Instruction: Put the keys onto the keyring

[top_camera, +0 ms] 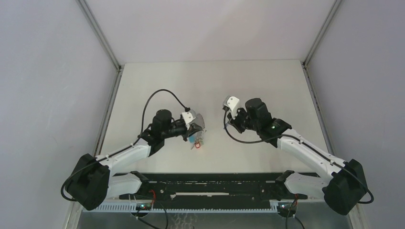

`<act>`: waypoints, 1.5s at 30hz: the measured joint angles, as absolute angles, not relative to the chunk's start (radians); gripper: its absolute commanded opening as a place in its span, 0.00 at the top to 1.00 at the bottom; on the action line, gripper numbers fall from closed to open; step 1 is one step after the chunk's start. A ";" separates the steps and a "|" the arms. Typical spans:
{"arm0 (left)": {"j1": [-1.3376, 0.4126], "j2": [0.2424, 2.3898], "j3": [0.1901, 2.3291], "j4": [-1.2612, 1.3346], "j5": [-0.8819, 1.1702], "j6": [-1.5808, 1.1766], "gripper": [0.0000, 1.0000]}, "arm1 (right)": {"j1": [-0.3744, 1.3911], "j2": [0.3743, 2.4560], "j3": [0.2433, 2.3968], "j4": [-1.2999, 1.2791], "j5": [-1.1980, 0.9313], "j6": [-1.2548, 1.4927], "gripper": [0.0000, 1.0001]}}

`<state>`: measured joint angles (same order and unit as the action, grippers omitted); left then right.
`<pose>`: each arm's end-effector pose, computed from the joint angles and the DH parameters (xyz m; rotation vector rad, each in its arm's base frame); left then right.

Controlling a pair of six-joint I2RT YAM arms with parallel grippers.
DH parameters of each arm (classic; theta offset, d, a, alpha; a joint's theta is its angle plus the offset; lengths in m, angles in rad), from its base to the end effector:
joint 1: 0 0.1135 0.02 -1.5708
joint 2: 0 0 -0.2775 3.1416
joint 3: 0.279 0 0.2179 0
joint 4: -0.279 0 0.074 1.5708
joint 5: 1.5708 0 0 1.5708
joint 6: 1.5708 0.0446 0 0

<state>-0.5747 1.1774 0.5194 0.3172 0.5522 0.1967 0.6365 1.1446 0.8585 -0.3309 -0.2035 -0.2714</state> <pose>0.1733 -0.1401 0.2518 1.0658 1.6154 -0.7800 0.1709 0.1375 0.2965 -1.0702 1.9285 0.4277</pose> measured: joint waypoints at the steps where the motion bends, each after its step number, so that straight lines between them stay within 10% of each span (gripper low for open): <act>1: -0.575 1.177 0.519 0.307 0.554 0.205 1.00 | 0.640 1.132 0.837 -0.314 -0.216 -0.288 1.00; 45: -0.609 1.221 0.521 0.314 0.741 0.376 1.00 | 0.698 1.261 0.674 -0.014 -0.664 -0.634 1.00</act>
<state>-0.6090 1.2213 0.5209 0.3141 0.7414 0.3756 0.6983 1.2606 0.6739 -0.0135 -0.6640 -0.6338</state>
